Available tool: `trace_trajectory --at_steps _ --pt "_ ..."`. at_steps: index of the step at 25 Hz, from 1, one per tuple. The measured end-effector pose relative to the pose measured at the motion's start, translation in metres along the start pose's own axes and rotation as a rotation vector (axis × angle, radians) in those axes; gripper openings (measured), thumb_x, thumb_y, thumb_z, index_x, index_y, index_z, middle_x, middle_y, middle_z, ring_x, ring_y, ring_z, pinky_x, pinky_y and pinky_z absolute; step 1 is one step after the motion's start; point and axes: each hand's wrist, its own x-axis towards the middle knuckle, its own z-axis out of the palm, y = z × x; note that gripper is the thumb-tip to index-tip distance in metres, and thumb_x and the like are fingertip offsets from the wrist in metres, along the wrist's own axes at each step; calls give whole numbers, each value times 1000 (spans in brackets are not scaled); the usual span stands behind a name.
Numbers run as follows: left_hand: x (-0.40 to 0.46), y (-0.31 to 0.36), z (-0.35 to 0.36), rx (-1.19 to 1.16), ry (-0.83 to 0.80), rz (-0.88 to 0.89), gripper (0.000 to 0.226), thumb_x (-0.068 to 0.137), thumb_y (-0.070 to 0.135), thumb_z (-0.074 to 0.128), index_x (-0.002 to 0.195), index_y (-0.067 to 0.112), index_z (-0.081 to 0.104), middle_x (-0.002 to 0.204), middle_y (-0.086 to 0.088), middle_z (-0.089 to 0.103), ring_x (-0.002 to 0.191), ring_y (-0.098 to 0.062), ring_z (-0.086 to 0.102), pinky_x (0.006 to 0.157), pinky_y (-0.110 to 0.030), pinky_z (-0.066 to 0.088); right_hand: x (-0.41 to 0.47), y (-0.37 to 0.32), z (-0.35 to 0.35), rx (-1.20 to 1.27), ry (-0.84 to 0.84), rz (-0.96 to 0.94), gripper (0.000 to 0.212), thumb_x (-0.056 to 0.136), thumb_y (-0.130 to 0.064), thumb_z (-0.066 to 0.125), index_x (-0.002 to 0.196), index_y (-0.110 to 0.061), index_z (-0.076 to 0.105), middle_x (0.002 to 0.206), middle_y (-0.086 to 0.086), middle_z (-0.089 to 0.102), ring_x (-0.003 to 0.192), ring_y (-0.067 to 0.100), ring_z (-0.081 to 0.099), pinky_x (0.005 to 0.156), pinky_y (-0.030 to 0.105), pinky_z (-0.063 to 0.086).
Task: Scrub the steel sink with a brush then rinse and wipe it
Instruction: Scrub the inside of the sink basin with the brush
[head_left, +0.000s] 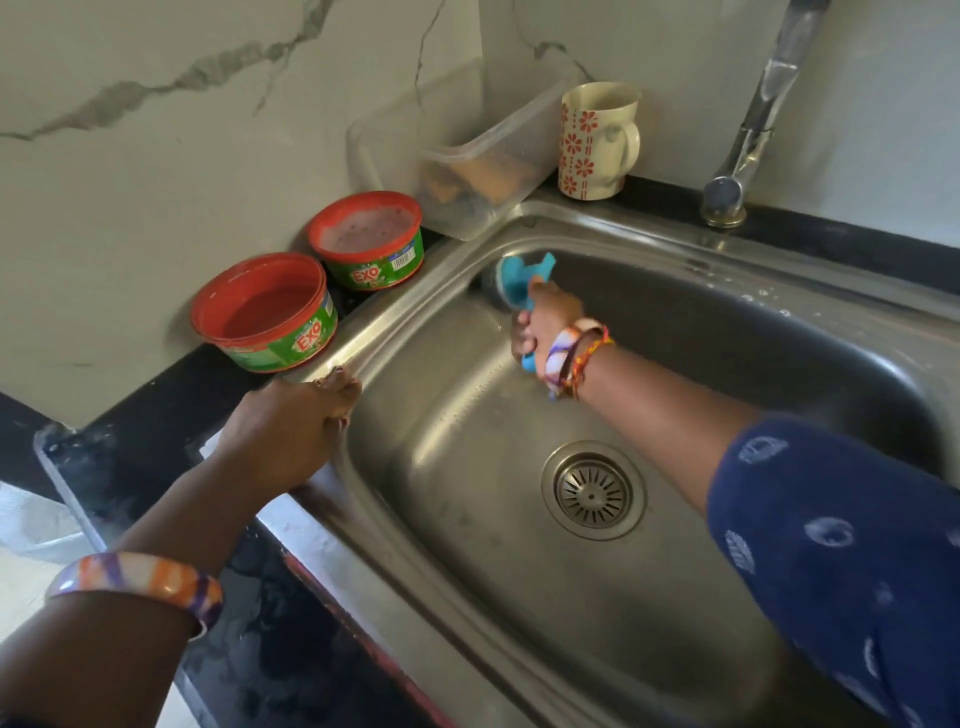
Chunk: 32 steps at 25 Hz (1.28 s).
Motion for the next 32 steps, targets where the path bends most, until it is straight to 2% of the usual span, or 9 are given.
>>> trace_trajectory --at_steps 4,6,9,12,18,21,25,28,32 --pt "2 -4 4 -39 2 1 39 97 28 42 135 39 47 125 -2 59 104 -30 61 83 -27 48 -31 42 2 -667 -273 -439 34 98 -30 42 131 -27 51 57 -18 42 36 -8 45 39 5 29" --pt "4 -6 5 -50 -8 14 37 97 28 42 131 36 52 126 -1 60 106 -30 61 85 -28 49 10 14 -19 -943 -70 -451 34 98 -26 43 128 -18 57 75 -3 57 61 -2 57 50 5 36" --pt "3 -5 5 -54 -10 0 36 97 29 42 131 37 52 124 -2 60 106 -31 61 84 -28 47 30 -14 -31 -537 125 -182 23 97 -26 43 101 -16 64 65 8 49 36 7 45 37 18 31" --pt "5 -6 5 -58 13 0 34 98 31 42 129 37 54 118 -3 62 104 -31 61 85 -29 49 -39 47 2 -125 -199 -136 22 99 -31 41 85 -26 57 51 1 27 24 4 24 34 4 19" --pt "7 -8 4 -221 -32 -52 30 97 33 46 121 24 62 115 -7 65 104 -33 62 92 -38 50 23 9 -14 57 104 90 44 101 -28 32 62 -13 44 46 2 35 16 5 29 29 3 23" --pt "8 -6 3 -118 -44 -5 33 97 32 45 128 26 56 116 -7 64 103 -32 62 90 -40 51 -25 80 -1 18 -210 340 61 101 -30 26 46 -13 45 27 -2 34 16 7 30 27 3 22" --pt "14 -7 2 71 -25 55 33 97 32 43 128 27 54 113 -5 63 100 -30 62 85 -35 53 15 69 -9 -467 -161 323 34 100 -23 37 72 -8 48 51 10 49 24 11 47 29 10 32" --pt "16 -2 1 112 -2 84 28 97 28 45 120 28 60 108 -6 63 98 -30 62 80 -32 52 86 29 -36 -900 108 -73 34 98 -24 43 120 -3 57 120 18 61 104 23 64 87 29 50" --pt "21 -3 3 92 -12 82 25 95 25 48 113 20 64 107 -7 65 99 -30 63 81 -33 53 32 110 -38 -1316 -301 -244 31 94 -30 50 125 -32 54 119 0 61 93 14 58 83 20 49"
